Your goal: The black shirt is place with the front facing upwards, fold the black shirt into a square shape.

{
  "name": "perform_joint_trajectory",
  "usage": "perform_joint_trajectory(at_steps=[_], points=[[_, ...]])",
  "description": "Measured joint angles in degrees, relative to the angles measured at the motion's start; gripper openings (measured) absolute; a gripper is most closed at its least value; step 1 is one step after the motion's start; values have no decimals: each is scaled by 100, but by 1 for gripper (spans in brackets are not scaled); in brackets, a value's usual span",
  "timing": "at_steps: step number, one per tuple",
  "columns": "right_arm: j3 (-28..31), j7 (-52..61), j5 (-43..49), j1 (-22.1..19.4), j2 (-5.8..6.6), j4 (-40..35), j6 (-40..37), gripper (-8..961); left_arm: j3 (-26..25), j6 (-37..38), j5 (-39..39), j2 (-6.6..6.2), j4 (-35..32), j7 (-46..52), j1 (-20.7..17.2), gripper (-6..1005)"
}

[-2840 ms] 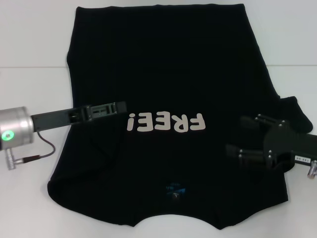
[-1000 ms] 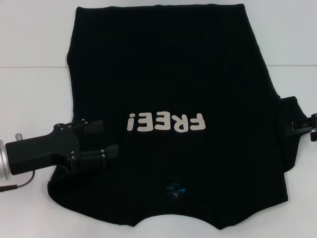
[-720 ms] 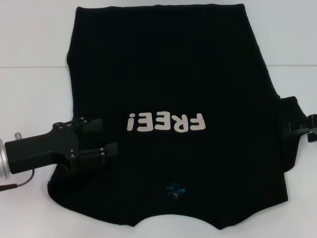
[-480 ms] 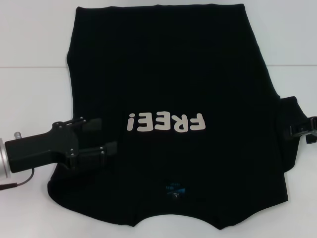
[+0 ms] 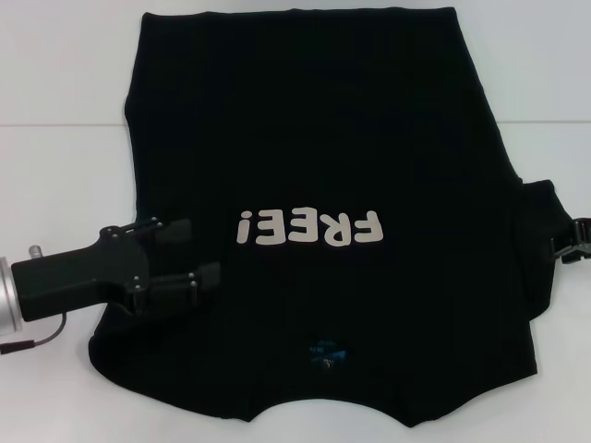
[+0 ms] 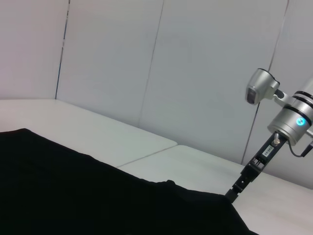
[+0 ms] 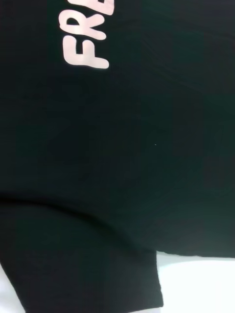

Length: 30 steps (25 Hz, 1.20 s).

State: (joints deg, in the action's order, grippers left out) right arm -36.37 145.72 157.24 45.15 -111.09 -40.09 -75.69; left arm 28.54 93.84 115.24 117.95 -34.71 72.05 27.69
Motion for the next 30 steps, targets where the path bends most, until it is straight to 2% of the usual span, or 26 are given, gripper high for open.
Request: perform_joint_trajectory(at_steps=[7,12,18,30], points=[[-75,0,0,6,0,72,152,317,1,4,2,8,7,-16,-3,866],[-108,-13,0,12,0,71,198,82,3,-11,-2,8,8,-22,0,865],[-96,-45,-8,-28,25,23,281,9,3,-50,-2,8,78,-25,21,865],[296,-558,-300,-98,91,-217,337,5,2,-58,23,8,78,5,26,864]])
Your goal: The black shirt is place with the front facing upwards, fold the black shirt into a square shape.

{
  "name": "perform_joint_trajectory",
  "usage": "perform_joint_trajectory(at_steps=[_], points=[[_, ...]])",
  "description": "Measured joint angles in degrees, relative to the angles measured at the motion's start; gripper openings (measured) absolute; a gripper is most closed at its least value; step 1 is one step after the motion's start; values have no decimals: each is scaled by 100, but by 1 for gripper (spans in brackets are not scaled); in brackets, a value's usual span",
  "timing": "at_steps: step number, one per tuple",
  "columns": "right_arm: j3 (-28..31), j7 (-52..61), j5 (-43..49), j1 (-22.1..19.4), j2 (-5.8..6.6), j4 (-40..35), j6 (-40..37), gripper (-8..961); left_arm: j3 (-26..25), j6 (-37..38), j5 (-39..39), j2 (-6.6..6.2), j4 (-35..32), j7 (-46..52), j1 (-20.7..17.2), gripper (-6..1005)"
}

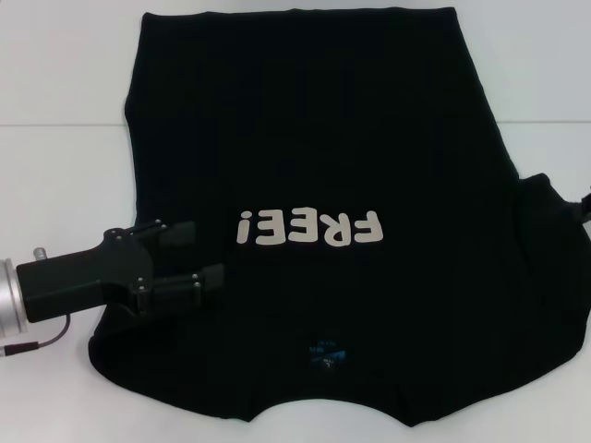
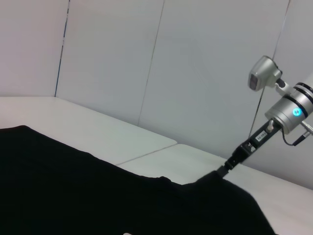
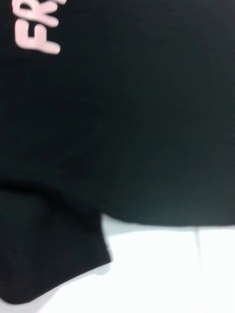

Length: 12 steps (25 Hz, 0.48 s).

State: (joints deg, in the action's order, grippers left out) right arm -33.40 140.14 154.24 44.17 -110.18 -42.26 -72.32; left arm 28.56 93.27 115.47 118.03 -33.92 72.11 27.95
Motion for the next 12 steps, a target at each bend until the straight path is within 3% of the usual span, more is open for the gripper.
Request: perform_joint_trajectory(at_steps=[12], points=[[-80,-713,-118,197,-71,-70,-53,7,-15,-11,12,0,0,5,11,861]])
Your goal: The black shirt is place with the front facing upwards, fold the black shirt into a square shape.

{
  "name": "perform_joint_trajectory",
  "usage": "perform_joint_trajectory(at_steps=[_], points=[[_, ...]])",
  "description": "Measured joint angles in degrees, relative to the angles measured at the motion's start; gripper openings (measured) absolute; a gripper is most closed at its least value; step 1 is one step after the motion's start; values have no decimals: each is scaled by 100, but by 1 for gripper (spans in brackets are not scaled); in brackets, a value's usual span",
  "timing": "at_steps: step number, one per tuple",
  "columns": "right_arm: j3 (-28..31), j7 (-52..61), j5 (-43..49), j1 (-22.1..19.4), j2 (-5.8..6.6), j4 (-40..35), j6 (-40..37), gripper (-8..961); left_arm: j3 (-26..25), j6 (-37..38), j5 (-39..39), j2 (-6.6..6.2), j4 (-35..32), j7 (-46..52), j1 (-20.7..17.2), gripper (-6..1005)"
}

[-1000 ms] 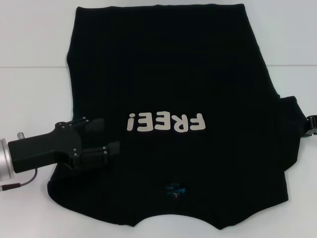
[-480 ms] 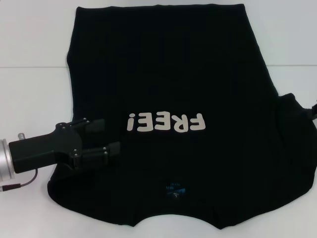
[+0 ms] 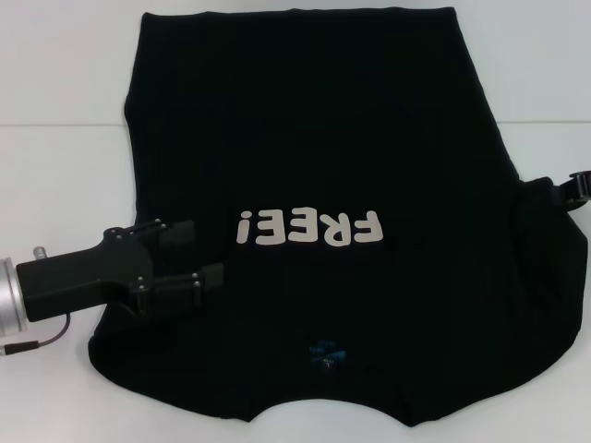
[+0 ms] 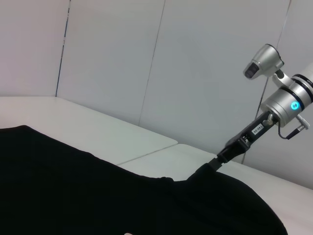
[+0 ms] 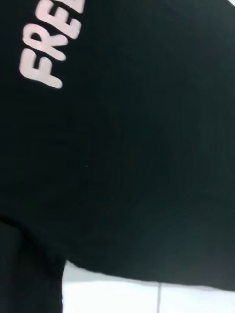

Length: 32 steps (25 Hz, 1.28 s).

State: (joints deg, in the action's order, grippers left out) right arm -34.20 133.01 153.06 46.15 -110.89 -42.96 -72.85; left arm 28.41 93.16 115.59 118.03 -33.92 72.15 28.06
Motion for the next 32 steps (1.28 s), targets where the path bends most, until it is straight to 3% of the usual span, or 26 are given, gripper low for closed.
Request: perform_joint_trajectory(at_steps=[6,11,14,20,24,30,32], points=[[-507,-153,-4,73,-39,4,-6,8,-6,-1,4,1,2,0,-6,862],[-1115,-154,17,272,-141,8,114,9,7,-56,5,7,85,-14,3,862],[-1465,-201,22,421,-227,2,115,10,13,-80,5,8,91,-19,15,862],[-2309,-329,164,602,-518,-68,301,11,16,-129,5,9,132,-21,26,861],[-2421,-328,259,676,-603,-78,359,12,2,-137,4,9,133,-23,26,861],[-2399,-339,238,720,-680,-89,401,135,9,-192,11,9,150,-25,29,861],[-2263,-230,213,681,-691,-89,437,232,13,-193,7,9,150,-26,28,861]])
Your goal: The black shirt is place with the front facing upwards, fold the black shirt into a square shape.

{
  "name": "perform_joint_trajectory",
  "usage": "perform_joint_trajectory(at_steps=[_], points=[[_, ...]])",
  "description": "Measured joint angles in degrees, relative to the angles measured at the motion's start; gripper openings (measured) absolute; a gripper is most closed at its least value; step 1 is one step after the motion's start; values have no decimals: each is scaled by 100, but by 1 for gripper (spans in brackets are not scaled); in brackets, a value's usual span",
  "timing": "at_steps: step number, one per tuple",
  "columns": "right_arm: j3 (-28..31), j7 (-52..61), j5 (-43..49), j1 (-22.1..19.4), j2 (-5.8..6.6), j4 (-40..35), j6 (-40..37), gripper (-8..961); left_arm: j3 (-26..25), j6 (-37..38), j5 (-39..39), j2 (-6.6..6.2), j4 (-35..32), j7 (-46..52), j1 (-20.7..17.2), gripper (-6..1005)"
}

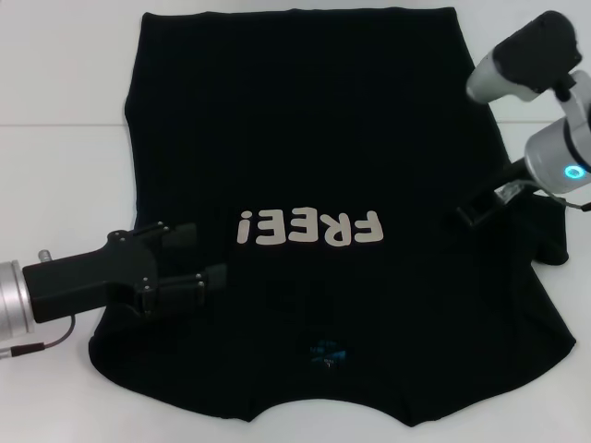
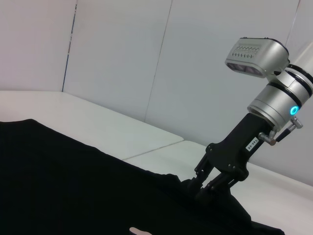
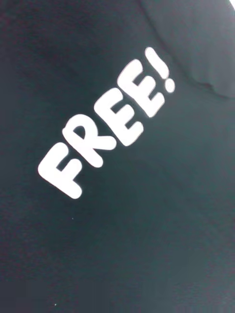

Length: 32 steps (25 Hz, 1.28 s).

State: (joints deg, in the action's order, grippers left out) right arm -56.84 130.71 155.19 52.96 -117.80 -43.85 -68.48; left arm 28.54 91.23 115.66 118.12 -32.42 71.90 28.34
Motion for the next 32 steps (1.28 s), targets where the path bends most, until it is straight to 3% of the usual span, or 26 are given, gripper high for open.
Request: perform_joint_trajectory(at_steps=[3,4,5,9,12,19,28,32], points=[[368,473,4,-96,73,-1,-13,377,2,0,-20,0,0,0,-13,861],[570,927,15,-182,199,-1,-140,417,1,-1,-21,0,-1,0,-13,861],[570,927,15,-182,199,-1,-140,457,3,0,-21,-1,0,2,-11,861],[1107,1695,-32,-376,450,-1,-660,616,-1,8,-12,-15,0,18,0,861],[1766,2008,-46,-545,602,-1,-1146,626,3,11,-1,-17,-1,15,1,861],[2486,2028,-62,-774,784,-1,-1379,630,4,-2,1,-20,-1,4,4,861],[3068,2194,-89,-943,876,221,-1429,627,3,-3,8,-43,-1,27,1,861],[3223,2257,-221,-938,978,585,-1409,628,2,-12,10,-24,-1,48,-19,861]])
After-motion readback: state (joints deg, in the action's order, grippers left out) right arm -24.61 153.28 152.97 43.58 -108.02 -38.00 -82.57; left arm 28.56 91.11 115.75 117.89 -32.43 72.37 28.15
